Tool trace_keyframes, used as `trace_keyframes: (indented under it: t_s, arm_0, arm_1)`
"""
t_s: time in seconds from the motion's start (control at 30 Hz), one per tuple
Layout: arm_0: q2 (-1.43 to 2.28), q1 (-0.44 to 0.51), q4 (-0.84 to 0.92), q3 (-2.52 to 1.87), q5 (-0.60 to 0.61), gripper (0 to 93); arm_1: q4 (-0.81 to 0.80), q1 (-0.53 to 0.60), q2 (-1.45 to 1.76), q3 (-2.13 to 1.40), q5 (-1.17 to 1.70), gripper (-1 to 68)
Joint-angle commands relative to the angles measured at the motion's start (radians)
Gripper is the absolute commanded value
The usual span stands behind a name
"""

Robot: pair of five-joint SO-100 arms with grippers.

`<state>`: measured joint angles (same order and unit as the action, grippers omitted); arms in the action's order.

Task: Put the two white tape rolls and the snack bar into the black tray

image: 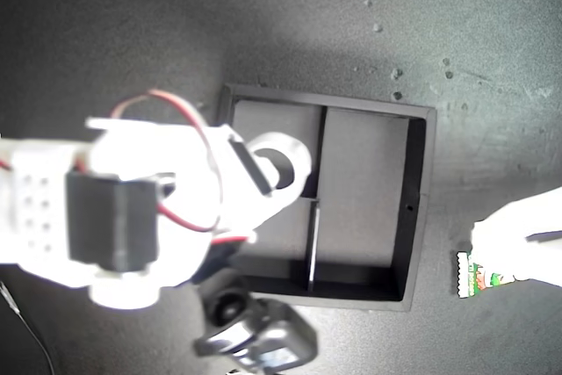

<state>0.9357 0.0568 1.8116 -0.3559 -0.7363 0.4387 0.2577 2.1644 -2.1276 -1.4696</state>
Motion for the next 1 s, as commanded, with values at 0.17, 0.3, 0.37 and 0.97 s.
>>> trace_keyframes:
  t_s: [0.17,0.3,0.37,0.97]
  arm_0:
    - [-0.149,-0.034,0.020,0.057,-0.035,0.1]
    - [-0.195,-0.044,0.020,0.064,-0.043,0.2]
    - [-0.204,-0.046,0.020,0.064,-0.048,3.5]
    - [0.367,-0.055,0.021,-0.146,-0.104,16.7]
  arm_1:
    - [0.235,0.291,-0.081,-0.060,-0.577,19.4]
    - [0.327,0.371,-0.084,-0.080,-0.658,27.2]
    - [0.327,0.399,-0.086,-0.101,-0.669,31.1]
    - [0.268,0.417,-0.199,-0.284,-0.670,0.6]
